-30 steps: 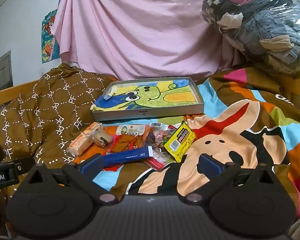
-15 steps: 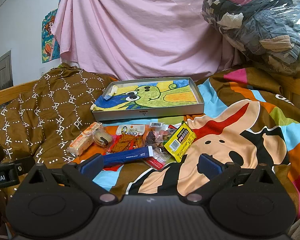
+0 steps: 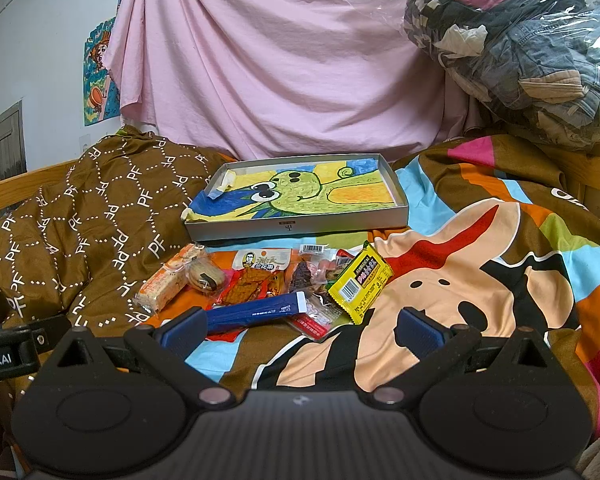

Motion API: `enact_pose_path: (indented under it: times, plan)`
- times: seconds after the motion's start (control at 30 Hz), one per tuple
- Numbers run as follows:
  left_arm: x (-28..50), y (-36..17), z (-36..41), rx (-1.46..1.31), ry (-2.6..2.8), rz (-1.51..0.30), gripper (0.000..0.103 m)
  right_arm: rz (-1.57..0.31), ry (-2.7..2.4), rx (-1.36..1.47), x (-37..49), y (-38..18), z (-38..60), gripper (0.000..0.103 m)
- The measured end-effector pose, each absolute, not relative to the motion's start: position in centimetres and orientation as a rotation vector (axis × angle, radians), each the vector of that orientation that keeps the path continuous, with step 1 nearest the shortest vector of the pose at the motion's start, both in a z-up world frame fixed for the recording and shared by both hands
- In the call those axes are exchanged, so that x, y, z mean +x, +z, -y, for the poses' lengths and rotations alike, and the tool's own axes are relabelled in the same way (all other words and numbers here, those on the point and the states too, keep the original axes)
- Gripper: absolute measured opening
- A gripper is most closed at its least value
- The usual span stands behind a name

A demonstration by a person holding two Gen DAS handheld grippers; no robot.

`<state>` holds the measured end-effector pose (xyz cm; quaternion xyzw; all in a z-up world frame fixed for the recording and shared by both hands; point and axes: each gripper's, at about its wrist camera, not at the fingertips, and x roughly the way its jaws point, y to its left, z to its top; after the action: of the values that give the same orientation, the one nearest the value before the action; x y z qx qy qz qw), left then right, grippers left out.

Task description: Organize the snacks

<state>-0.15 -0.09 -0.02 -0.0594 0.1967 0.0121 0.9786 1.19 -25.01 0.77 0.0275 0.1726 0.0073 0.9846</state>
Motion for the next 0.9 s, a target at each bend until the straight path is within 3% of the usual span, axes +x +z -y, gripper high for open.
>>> enact_pose_path:
  times: [0.9]
  plan:
    - [-0.08,-0.22,0.26,-0.129,-0.007,-0.42,0.102,-0.335,-0.014,0.069,1.07,1.03,25.22,0.103]
